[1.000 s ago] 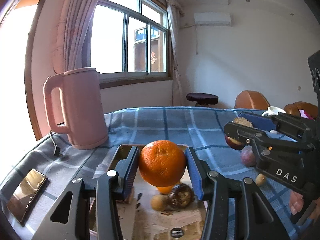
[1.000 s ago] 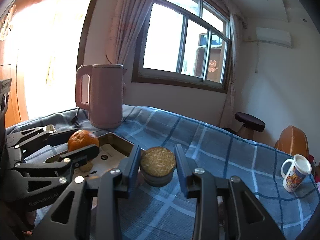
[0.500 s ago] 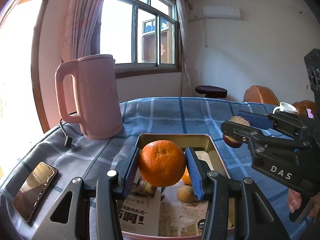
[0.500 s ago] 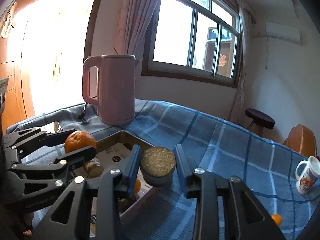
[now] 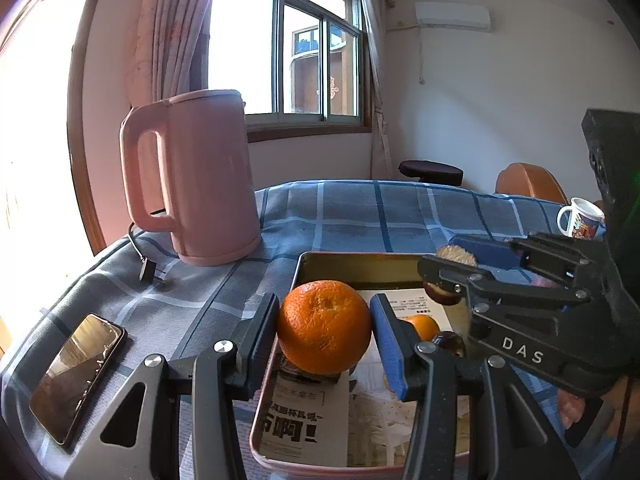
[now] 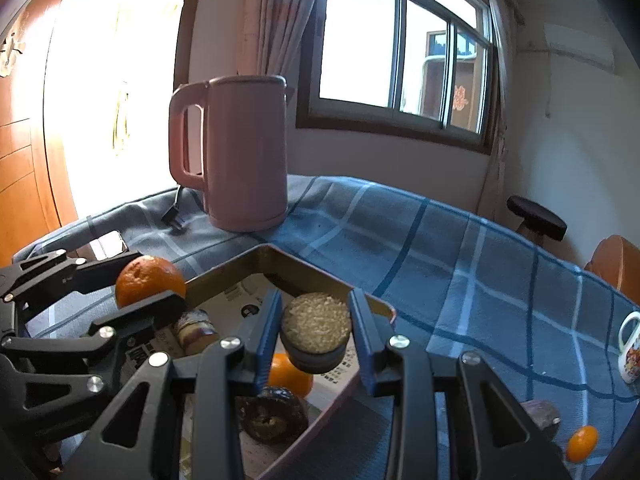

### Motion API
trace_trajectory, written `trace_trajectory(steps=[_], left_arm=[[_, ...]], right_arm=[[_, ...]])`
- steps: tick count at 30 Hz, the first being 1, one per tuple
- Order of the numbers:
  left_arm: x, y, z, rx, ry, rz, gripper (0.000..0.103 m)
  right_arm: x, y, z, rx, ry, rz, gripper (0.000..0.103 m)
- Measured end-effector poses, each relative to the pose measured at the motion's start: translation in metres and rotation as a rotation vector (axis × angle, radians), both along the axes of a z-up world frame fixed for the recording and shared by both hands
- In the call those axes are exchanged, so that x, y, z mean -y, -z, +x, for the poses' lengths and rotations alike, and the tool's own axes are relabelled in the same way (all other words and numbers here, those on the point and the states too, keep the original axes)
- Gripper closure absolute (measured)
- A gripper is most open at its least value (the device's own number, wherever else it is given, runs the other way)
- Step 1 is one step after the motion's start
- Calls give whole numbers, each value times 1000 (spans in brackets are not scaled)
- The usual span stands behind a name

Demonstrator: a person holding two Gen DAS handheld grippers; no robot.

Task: Organize fruits
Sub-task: 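Open the left gripper to drop the orange while the right gripper releases the jar into the tin, then move the left gripper to a small tan round fruit while the right gripper approaches a dark brown fruit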

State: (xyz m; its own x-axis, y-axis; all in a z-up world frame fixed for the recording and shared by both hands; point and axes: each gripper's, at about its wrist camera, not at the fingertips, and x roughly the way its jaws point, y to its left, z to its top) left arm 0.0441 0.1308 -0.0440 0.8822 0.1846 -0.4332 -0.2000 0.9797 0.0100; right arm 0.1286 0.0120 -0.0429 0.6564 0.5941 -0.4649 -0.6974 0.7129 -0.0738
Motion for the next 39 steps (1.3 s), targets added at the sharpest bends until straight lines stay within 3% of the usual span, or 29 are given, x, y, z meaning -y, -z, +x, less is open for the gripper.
trace_trajectory(steps=[15, 18, 20, 24, 30, 39], left_arm=[[-5, 3, 4, -32, 5, -6, 53], [-8, 0, 0, -6, -4, -19, 46], [-10, -5, -5, 23, -20, -24, 29], [-7, -13, -14, 72, -15, -35, 27], [19, -18, -14, 89, 62, -63, 27], [96, -11, 8, 16, 239, -23, 27]], right_arm=[[-21, 18, 8, -73, -20, -44, 64], [-19, 18, 9, -77, -3, -37, 43], [-11, 16, 10, -78, 9, -5, 31], [2, 12, 2, -60, 26, -4, 30], [60, 3, -12, -8, 103, -6, 27], [171, -1, -6, 8, 336, 25, 19]])
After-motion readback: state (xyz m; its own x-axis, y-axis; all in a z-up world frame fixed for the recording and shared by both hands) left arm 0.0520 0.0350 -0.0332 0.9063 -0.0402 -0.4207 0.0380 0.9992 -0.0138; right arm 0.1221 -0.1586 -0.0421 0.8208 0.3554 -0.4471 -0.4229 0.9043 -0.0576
